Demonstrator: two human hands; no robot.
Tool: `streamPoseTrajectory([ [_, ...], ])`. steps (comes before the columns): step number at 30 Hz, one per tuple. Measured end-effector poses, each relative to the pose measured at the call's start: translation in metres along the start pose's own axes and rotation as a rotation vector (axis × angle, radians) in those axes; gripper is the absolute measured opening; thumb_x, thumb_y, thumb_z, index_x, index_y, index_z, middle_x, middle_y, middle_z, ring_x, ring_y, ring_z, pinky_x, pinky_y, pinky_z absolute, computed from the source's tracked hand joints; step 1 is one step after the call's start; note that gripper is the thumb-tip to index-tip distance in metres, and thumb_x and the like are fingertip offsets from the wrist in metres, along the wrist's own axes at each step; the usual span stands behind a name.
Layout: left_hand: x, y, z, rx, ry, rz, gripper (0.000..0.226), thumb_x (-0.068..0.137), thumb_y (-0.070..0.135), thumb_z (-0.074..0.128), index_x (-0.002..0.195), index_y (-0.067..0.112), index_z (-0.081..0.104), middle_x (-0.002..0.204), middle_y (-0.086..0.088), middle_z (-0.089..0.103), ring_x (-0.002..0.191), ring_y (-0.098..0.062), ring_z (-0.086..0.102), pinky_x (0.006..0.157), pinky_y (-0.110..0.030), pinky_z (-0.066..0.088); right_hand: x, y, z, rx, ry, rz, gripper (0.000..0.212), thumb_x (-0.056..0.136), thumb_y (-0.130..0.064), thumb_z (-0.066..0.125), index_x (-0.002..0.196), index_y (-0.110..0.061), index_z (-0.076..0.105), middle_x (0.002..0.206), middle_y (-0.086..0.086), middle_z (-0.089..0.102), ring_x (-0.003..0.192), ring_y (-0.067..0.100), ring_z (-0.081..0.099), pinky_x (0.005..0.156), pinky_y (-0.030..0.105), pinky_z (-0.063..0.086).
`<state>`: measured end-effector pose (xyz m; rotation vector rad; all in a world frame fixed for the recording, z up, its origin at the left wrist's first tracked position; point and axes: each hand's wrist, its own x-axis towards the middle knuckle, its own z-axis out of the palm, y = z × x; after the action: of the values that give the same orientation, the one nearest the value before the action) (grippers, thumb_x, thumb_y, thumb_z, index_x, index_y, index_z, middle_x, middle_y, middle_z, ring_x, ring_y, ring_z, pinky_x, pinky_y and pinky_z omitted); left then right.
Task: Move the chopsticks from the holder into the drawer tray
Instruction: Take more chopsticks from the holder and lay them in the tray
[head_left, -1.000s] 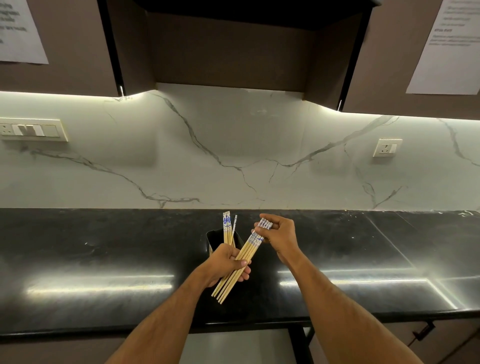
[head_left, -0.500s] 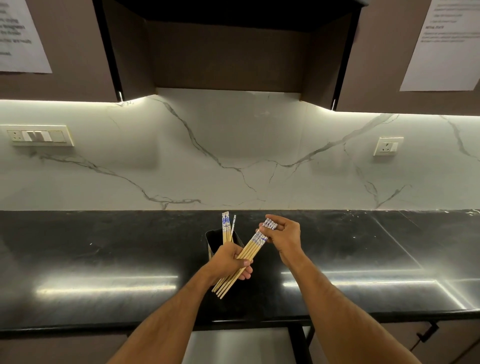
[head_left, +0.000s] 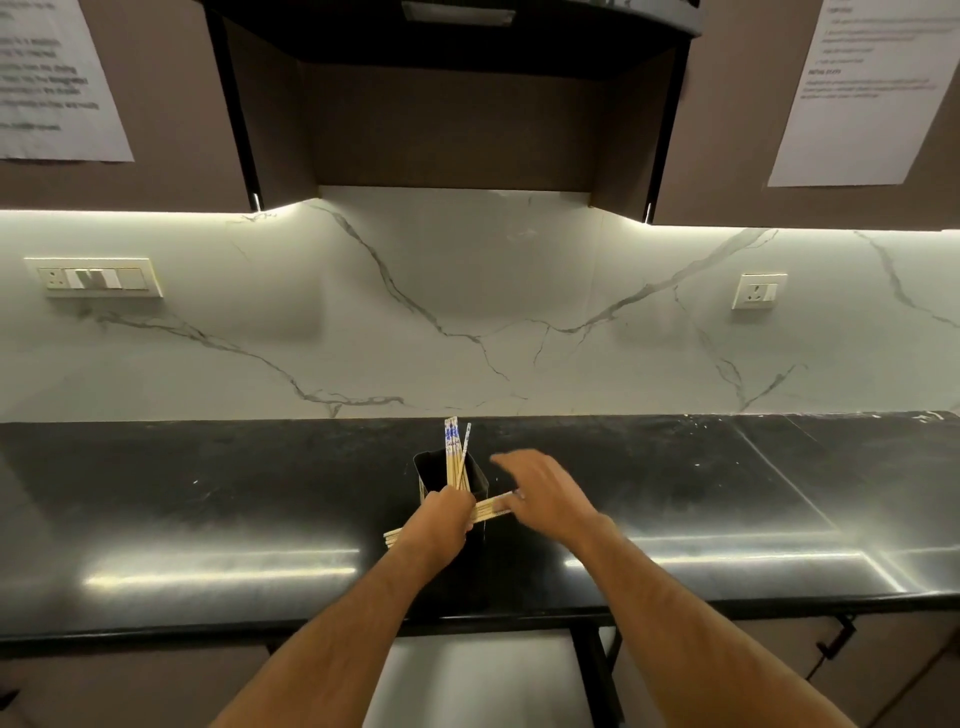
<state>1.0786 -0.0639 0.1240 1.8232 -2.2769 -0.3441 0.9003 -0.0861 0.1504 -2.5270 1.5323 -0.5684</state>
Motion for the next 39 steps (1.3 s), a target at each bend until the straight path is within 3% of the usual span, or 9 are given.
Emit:
streamPoseTrajectory([
  [3,-0.022,0.004,0.011,0.138,0.001,0.072,0.015,0.095,0.009,0.061,0.108,0.014,0.065,0.104,-0.007,0.067,0.09,-0.021,0.065,0.083,-0.035,0.056,-0.021,-0.027,0.009,-0.26,-0.15,-0.086,0.018,0.086,-0.016,0.071,0.104,-0.019,0.065,0.099,0.003,0.069,0.092,0.021,0.068,0.085,0.036,0.057],
  [5,-0.037,0.004,0.018,0.177,-0.028,0.08,0.016,0.093,0.011,0.064,0.109,0.015,0.064,0.106,-0.007,0.068,0.093,-0.021,0.066,0.086,-0.036,0.055,-0.037,-0.041,0.016,-0.333,-0.229,-0.058,0.009,0.088,-0.014,0.068,0.095,-0.017,0.065,0.093,0.006,0.068,0.085,0.024,0.067,0.079,0.039,0.056],
  [13,-0.111,-0.004,0.052,0.279,-0.083,0.108,0.033,0.089,0.001,0.067,0.12,0.013,0.06,0.115,-0.013,0.066,0.104,-0.029,0.065,0.094,-0.041,0.053,-0.099,-0.083,0.053,-0.424,-0.377,-0.022,0.011,0.093,-0.011,0.065,0.104,-0.01,0.068,0.098,0.011,0.07,0.091,0.026,0.068,0.088,0.04,0.055],
  [17,-0.139,-0.006,0.068,0.312,-0.118,0.119,0.042,0.09,-0.002,0.065,0.129,0.012,0.06,0.121,-0.014,0.065,0.11,-0.032,0.064,0.098,-0.042,0.053,-0.133,-0.086,0.071,-0.44,-0.379,-0.039,0.014,0.093,-0.004,0.061,0.104,-0.008,0.07,0.096,0.011,0.071,0.089,0.028,0.068,0.084,0.039,0.056],
  [23,-0.181,-0.01,0.103,0.326,-0.149,0.127,0.02,0.097,0.005,0.057,0.115,0.011,0.062,0.118,-0.013,0.065,0.107,-0.03,0.063,0.089,-0.037,0.049,-0.181,-0.075,0.105,-0.444,-0.4,-0.054,0.016,0.096,-0.006,0.054,0.105,-0.007,0.067,0.102,0.014,0.068,0.093,0.032,0.066,0.079,0.039,0.052],
  [28,-0.203,-0.016,0.147,0.313,-0.212,0.131,0.027,0.088,0.002,0.066,0.114,0.009,0.063,0.112,-0.012,0.066,0.102,-0.032,0.065,0.087,-0.038,0.051,-0.214,-0.064,0.144,-0.411,-0.448,-0.079,0.014,0.096,-0.011,0.056,0.103,-0.009,0.068,0.098,0.011,0.068,0.088,0.029,0.066,0.08,0.037,0.055],
  [33,-0.225,-0.017,0.194,0.286,-0.28,0.113,0.022,0.085,-0.008,0.062,0.102,0.006,0.065,0.098,-0.012,0.071,0.088,-0.031,0.07,0.078,-0.037,0.056,-0.247,-0.057,0.18,-0.366,-0.534,-0.056,0.01,0.094,-0.002,0.059,0.095,-0.004,0.069,0.083,0.012,0.067,0.069,0.024,0.064,0.064,0.031,0.051],
  [39,-0.244,-0.035,0.244,0.259,-0.298,0.042,0.025,0.089,0.001,0.065,0.112,0.01,0.065,0.105,-0.008,0.072,0.092,-0.023,0.07,0.083,-0.031,0.056,-0.265,-0.053,0.223,-0.323,-0.611,-0.09,0.007,0.089,0.0,0.065,0.094,-0.002,0.07,0.081,0.013,0.07,0.068,0.027,0.067,0.06,0.031,0.047],
])
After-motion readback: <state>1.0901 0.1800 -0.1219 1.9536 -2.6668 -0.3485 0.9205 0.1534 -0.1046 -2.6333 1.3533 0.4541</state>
